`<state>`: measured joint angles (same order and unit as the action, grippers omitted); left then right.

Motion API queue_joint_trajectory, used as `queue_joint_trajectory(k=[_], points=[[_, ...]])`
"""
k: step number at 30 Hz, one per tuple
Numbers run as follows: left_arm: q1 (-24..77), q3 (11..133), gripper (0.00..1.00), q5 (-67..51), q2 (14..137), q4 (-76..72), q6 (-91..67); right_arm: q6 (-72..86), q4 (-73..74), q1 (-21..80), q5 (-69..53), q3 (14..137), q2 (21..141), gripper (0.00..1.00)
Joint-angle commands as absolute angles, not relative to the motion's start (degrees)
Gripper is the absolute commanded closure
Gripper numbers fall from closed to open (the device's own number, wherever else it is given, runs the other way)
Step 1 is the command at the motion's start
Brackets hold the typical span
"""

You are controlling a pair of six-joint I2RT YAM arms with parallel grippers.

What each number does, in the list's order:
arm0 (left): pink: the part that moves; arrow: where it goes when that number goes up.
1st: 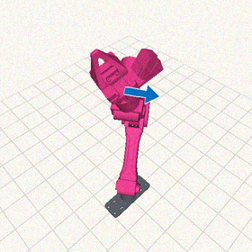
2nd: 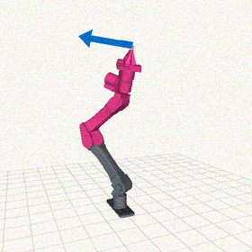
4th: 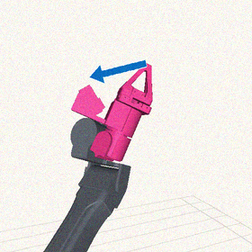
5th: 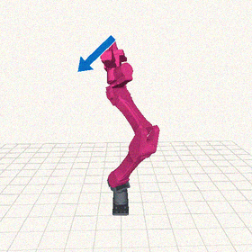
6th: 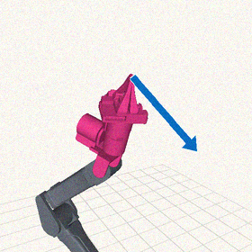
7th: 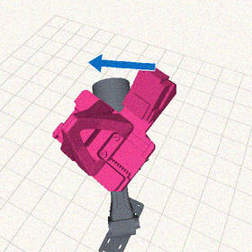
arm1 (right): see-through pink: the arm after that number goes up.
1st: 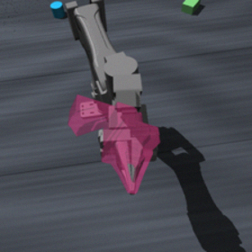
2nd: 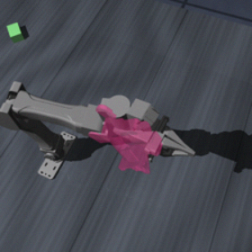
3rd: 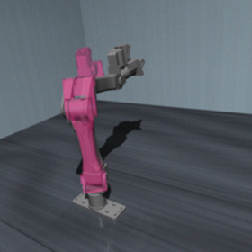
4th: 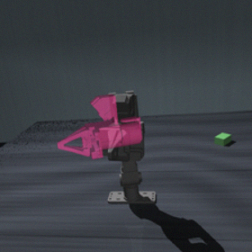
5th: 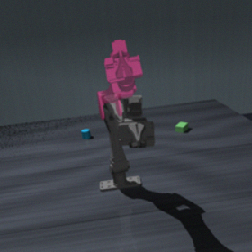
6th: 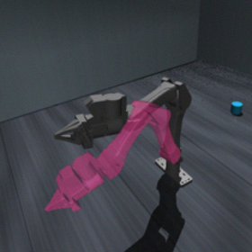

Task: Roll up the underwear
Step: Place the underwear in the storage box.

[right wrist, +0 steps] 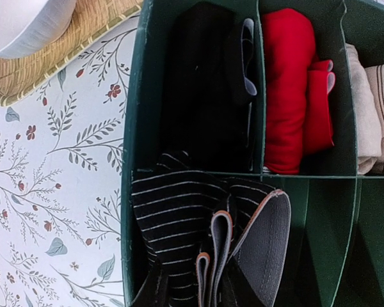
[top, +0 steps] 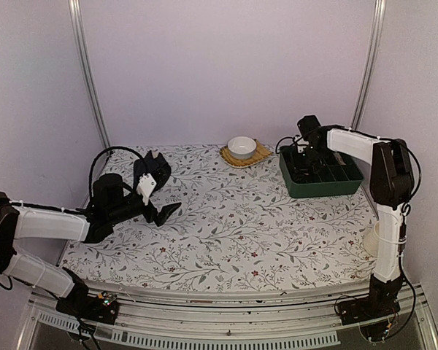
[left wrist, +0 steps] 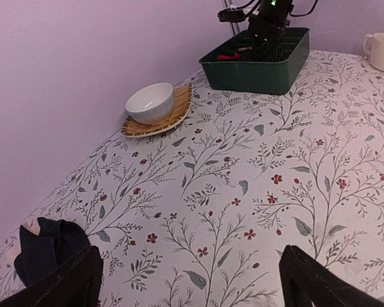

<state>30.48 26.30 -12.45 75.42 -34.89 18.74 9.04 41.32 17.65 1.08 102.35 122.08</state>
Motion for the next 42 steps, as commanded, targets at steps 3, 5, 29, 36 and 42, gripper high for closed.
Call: queue_joint_trajectory(k=[3, 5, 29, 36, 42], points=[[29.96, 27.45, 0.01, -11.69, 75.85, -36.81, 18.13, 10.65, 39.08, 18.37, 2.64, 101.77, 124.98, 0.97], [29.96, 27.51, 0.01, -11.61, 75.85, -36.75, 18.15, 10.85, 38.37, 18.37, 2.74, 101.02, 125.29, 0.97], [29.97, 27.69, 0.02, -11.43, 76.05, -36.61, 18.02, 10.68, 37.65, 19.42, 3.07, 101.18, 128.8, 0.66], [30.01, 27.86, 0.02, -11.39, 76.2, -36.52, 18.06, 10.46, 39.4, 19.64, 3.39, 103.17, 128.28, 0.62], [29.97, 27.91, 0.01, -11.34, 76.31, -36.53, 17.98, 10.5, 40.75, 19.89, 4.46, 104.4, 127.67, 0.62]])
